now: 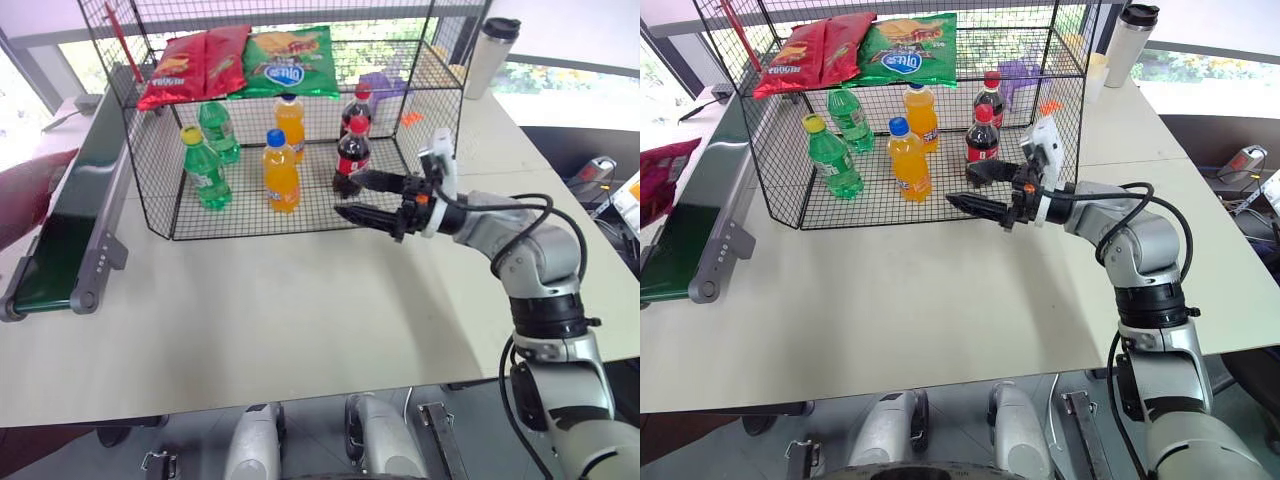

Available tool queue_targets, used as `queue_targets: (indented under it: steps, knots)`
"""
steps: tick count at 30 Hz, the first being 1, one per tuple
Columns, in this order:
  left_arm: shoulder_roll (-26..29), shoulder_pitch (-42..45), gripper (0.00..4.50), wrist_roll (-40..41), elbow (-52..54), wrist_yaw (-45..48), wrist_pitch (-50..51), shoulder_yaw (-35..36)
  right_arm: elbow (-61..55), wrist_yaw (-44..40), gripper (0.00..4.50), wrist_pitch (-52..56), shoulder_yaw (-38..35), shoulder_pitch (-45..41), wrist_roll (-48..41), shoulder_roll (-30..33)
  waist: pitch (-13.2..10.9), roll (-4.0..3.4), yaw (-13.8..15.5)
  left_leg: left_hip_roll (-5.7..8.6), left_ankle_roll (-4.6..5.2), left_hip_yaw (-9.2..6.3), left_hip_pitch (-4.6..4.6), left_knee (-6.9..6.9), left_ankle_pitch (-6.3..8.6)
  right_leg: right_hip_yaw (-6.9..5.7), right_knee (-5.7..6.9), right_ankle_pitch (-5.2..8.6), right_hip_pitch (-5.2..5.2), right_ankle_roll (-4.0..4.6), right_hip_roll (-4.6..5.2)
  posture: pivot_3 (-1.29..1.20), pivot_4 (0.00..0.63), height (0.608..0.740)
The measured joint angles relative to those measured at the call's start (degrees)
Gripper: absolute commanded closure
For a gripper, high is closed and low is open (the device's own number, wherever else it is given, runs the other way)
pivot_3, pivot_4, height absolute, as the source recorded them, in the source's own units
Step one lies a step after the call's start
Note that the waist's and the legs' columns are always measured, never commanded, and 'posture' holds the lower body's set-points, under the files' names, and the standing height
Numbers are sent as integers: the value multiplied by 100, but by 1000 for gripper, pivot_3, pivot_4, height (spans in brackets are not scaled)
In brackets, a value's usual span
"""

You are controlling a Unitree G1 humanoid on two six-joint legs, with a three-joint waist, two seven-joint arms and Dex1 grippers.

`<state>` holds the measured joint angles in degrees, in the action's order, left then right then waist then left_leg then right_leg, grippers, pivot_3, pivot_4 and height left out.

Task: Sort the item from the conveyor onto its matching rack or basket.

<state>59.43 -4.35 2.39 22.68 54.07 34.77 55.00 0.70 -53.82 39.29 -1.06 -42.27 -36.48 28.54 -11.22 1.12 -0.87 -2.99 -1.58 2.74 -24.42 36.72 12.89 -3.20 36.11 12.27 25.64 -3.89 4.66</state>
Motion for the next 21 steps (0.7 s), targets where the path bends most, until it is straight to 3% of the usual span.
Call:
queue_targets:
  steps: [5,9,13,16,21]
  knots:
    - [1122,77,4461,1341,87,1843,1991,1702,434,-398,0,-31,-88,-323,-122,-13,-2,3,11,1,0,-7,0,10,0,-3,-3,13,-10,20,-2,0,150,740]
    - [1666,446,4461,2289,177,2606,2954,2081,647,-724,0,31,-110,-410,-237,-18,-4,-5,13,3,-1,-11,6,15,1,-3,-2,16,-18,21,0,0,150,740]
    - [2041,1571,4461,3593,213,2444,3543,1650,829,-945,0,118,-150,-542,-362,-101,-5,-5,-11,3,-1,-17,6,17,0,-1,1,15,-21,21,-4,0,150,740]
    - [2020,2748,4461,4816,-16,1741,3680,830,873,-1079,0,130,-137,-518,-382,-233,-4,-3,-4,2,0,-25,5,18,0,-1,4,3,-22,-1,-10,0,150,740]
    - [1381,4404,4461,6209,-503,545,3287,-932,867,-1252,0,-98,76,-306,-317,-623,-4,-1,7,3,0,-26,7,29,-1,-1,14,1,-28,-7,-13,0,150,740]
